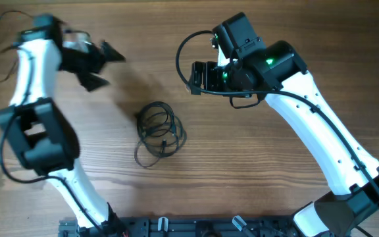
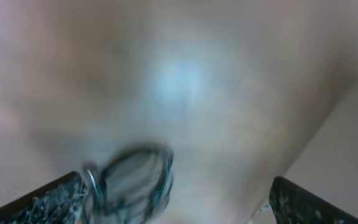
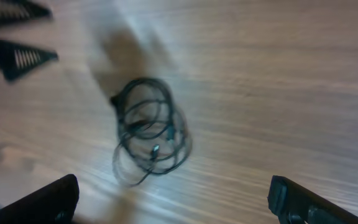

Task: Untangle cables
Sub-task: 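Move the left gripper over the remaining cable bundle and descend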

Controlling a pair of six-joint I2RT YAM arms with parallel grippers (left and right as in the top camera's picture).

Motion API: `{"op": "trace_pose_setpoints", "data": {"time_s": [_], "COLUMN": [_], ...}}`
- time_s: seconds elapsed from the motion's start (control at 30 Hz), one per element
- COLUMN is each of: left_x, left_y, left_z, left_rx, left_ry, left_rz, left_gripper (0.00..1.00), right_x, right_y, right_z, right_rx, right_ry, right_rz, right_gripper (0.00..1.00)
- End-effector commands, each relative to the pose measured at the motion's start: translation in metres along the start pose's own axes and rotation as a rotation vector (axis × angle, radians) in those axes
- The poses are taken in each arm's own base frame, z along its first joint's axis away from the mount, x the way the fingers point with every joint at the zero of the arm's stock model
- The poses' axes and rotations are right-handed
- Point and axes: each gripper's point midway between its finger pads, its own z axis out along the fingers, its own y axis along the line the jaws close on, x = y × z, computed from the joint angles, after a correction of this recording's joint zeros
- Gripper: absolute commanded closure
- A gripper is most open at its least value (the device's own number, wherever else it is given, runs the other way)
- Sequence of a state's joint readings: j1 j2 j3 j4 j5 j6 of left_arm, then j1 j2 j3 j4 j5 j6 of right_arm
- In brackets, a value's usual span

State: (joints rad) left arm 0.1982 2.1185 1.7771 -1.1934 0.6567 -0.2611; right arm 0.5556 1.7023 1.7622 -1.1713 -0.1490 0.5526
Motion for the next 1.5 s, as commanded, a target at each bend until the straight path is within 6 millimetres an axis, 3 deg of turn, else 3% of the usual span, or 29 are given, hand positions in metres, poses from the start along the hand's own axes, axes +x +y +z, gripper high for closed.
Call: {"op": "trace_pose_setpoints", "data": {"time_s": [0.0,0.07,0.2,0.33,0.47,0.57,0.7,0.73,0.8,0.9,1.0,1.1,1.27,1.33,1.4,1.47], "left_x": [0.050,0.076,0.115,0.140,0.160,0.149,0.138,0.140,0.138,0.141,0.154,0.152,0.133,0.128,0.126,0.126], "left_y": [0.000,0.001,-0.008,-0.027,-0.046,-0.030,-0.006,0.003,0.006,0.009,0.016,0.021,0.036,0.034,0.032,0.032], "left_z": [0.041,0.051,0.046,0.007,-0.020,0.003,0.045,0.055,0.067,0.087,0.105,0.114,0.108,0.108,0.108,0.108], "left_rx": [-0.203,-0.304,-0.365,-0.415,-0.428,-0.537,-0.527,-0.525,-0.512,-0.496,-0.499,-0.534,-0.645,-0.652,-0.646,-0.643], "left_ry": [0.127,0.186,0.272,0.198,0.052,-0.015,-0.032,-0.019,-0.015,-0.024,0.003,-0.038,-0.128,-0.156,-0.164,-0.166], "left_rz": [0.110,0.080,0.099,0.198,0.345,0.410,0.428,0.446,0.534,0.599,0.662,0.704,0.718,0.724,0.727,0.730], "left_gripper": [0.00,0.00,0.00,0.00,0.00,0.00,0.03,0.09,0.13,0.37,0.28,0.28,0.33,0.37,0.48,0.50], "right_x": [-0.002,0.001,-0.004,-0.005,-0.009,-0.011,-0.009,-0.009,-0.010,-0.010,-0.008,-0.007,-0.005,-0.005,-0.005,-0.004], "right_y": [-0.015,-0.024,-0.073,-0.112,-0.113,-0.097,-0.096,-0.096,-0.095,-0.094,-0.092,-0.090,-0.087,-0.087,-0.087,-0.087], "right_z": [0.005,0.004,-0.005,-0.016,-0.016,-0.012,-0.012,-0.012,-0.012,-0.012,-0.010,-0.010,-0.010,-0.010,-0.010,-0.010], "right_rx": [0.084,0.118,0.223,0.276,0.254,0.161,0.156,0.156,0.154,0.147,0.135,0.120,0.105,0.105,0.105,0.106], "right_ry": [-0.013,-0.002,0.021,0.059,0.051,0.057,0.066,0.067,0.062,0.063,0.073,0.081,0.091,0.090,0.092,0.093], "right_rz": [0.002,0.010,0.108,0.141,0.151,0.151,0.150,0.151,0.153,0.153,0.154,0.156,0.157,0.157,0.157,0.157], "right_gripper": [0.00,0.00,0.00,0.00,0.00,0.00,0.00,0.01,0.00,0.00,0.00,0.00,0.00,0.00,0.00,0.00]}}
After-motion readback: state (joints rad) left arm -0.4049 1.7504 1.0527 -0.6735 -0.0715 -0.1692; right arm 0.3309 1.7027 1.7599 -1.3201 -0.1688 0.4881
